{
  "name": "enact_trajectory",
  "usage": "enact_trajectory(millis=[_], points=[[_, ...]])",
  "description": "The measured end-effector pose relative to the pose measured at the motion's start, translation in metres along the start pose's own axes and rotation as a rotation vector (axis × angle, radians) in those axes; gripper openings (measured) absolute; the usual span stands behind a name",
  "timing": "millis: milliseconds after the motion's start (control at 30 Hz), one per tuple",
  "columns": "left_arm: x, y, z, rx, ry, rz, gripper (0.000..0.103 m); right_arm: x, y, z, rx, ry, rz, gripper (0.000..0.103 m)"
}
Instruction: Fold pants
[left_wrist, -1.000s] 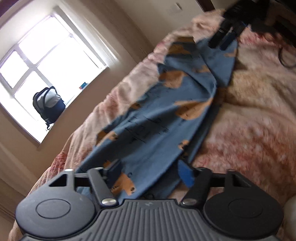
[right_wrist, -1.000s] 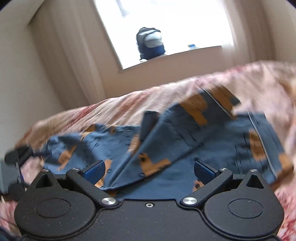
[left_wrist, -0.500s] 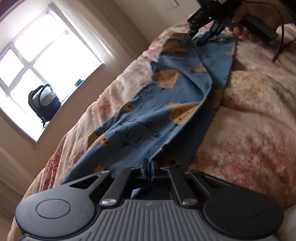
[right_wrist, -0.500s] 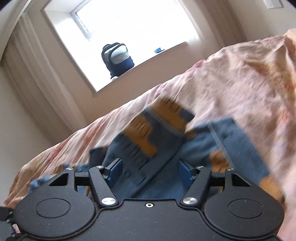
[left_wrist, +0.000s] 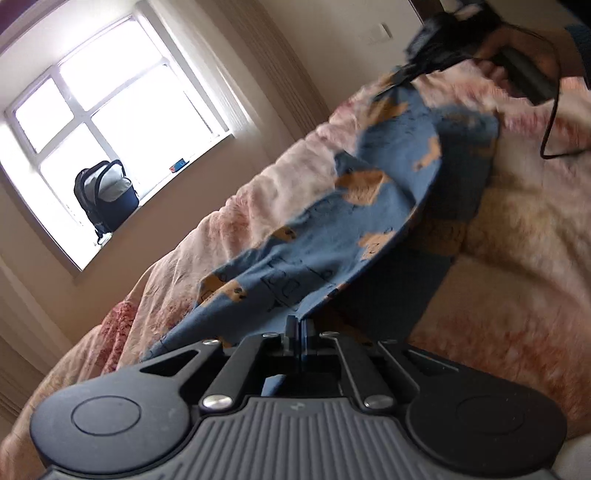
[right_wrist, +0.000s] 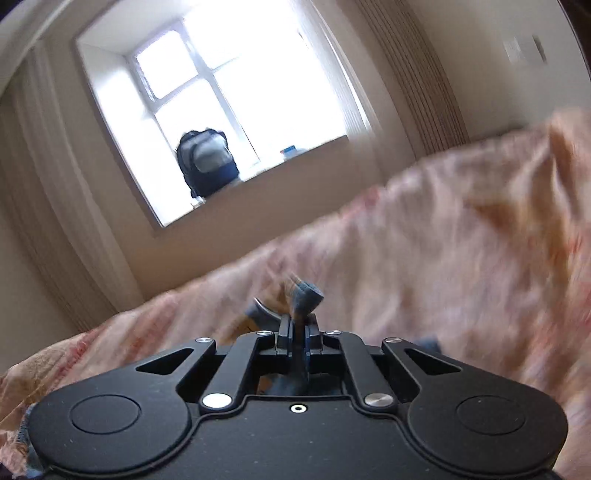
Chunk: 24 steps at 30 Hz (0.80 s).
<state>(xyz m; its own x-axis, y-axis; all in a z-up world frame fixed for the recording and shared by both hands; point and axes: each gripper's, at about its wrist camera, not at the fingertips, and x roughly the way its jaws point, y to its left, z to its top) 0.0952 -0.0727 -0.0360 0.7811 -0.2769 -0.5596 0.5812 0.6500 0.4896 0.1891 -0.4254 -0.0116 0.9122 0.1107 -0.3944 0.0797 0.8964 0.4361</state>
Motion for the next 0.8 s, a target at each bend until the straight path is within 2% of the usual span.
enact_trajectory(millis=[67,200,367,533,600,633,667,700,733,767,800], points=[[-0.002,0.001,-0.002,-0.003,0.008,-0.016,0.0,-0.028,0.002,0.008,-0.013,0.015,-0.008,0.005],[0.001,-0.011,-0.014,0.032,0.049,-0.052,0.0,-0.058,-0.01,-0.006,-0.072,0.132,-0.1,0.005],[0.004,-0.019,-0.023,0.034,0.076,-0.047,0.0,-0.063,-0.034,-0.041,-0.041,0.241,-0.179,0.005],[0.009,-0.022,-0.024,0.039,0.099,-0.047,0.0,-0.064,-0.03,-0.056,-0.066,0.253,-0.215,0.005],[0.012,-0.021,-0.024,0.022,0.105,-0.048,0.004,-0.059,-0.025,-0.055,-0.083,0.268,-0.233,0.005],[0.012,-0.019,-0.022,0.003,0.103,-0.055,0.011,-0.058,-0.024,-0.056,-0.084,0.267,-0.242,0.005],[0.012,-0.014,-0.019,-0.026,0.099,-0.062,0.035,-0.057,-0.024,-0.057,-0.077,0.264,-0.252,0.008],[0.009,-0.009,-0.015,-0.059,0.09,-0.07,0.05,-0.06,-0.025,-0.056,-0.058,0.254,-0.26,0.011],[0.008,-0.003,-0.009,-0.09,0.079,-0.082,0.072,-0.062,-0.026,-0.054,-0.041,0.246,-0.264,0.012],[0.006,0.006,0.002,-0.13,0.067,-0.106,0.079,-0.065,-0.027,-0.053,-0.018,0.239,-0.272,0.019],[0.008,0.014,0.015,-0.152,0.074,-0.132,0.081,-0.069,-0.028,-0.054,0.016,0.232,-0.286,0.028]])
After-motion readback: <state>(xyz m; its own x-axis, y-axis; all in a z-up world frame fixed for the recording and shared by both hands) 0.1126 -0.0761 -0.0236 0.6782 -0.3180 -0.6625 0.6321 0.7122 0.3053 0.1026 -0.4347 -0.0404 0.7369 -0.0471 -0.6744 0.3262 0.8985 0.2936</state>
